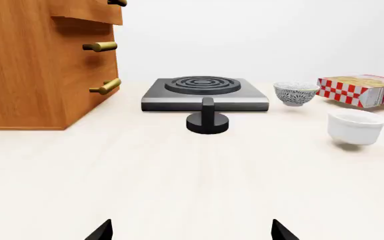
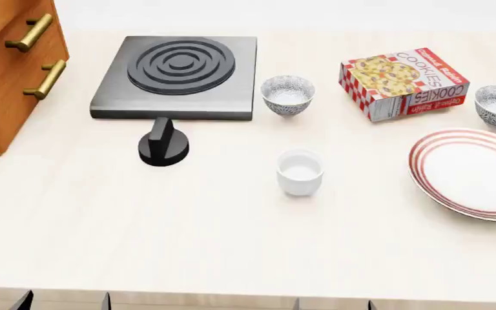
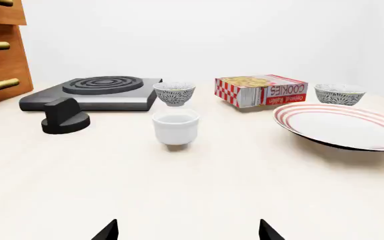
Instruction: Pick the akita bowl next to the plate and place it on the plate.
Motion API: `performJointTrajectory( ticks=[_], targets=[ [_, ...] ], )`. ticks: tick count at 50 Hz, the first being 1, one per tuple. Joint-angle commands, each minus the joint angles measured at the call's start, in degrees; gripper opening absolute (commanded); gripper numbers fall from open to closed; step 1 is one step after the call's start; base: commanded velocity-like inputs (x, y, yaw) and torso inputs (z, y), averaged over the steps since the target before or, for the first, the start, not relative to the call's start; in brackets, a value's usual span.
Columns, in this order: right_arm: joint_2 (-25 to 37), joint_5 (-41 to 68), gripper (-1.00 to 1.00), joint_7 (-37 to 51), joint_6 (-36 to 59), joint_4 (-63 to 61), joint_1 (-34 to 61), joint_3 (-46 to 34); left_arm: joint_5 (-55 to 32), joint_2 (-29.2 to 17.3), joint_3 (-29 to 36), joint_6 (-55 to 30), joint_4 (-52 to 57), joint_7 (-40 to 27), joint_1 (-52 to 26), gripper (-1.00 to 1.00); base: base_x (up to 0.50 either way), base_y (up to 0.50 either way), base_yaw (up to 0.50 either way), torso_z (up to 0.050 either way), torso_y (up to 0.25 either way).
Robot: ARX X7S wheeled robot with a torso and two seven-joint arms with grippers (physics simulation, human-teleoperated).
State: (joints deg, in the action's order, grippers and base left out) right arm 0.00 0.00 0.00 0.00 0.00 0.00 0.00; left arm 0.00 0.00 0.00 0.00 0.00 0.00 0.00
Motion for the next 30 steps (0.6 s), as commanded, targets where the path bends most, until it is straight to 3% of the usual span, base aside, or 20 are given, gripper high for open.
performJointTrajectory(
  ticks=[1, 19, 25, 30],
  targets=[
    [1.06, -0.18, 1.0, 1.17, -0.55, 0.52, -0.13, -1.64, -1.2, -0.91, 0.88, -0.77, 0.73, -1.0, 0.16, 1.0, 0.0, 0.0, 0.0, 0.0, 0.0],
    [3.63, 1.47, 1.0, 4.07, -0.43, -0.29, -0.45, -4.55, -4.67, -3.23, 3.55, -0.84, 1.93, -3.83, 0.42, 1.0, 0.0, 0.0, 0.0, 0.0, 0.0],
    [4.04, 3.77, 1.0, 3.62, 1.53, -1.93, -0.84, -4.52, -11.06, -3.59, 2.1, -8.48, 8.58, -3.54, 0.49, 1.0, 0.0, 0.0, 0.0, 0.0, 0.0],
    [4.63, 6.13, 1.0, 3.34, 8.32, -10.34, -1.56, -5.0, -16.32, -4.39, 0.04, -15.04, 15.58, -4.66, -0.25, 1.0, 0.0, 0.0, 0.0, 0.0, 0.0]
  ],
)
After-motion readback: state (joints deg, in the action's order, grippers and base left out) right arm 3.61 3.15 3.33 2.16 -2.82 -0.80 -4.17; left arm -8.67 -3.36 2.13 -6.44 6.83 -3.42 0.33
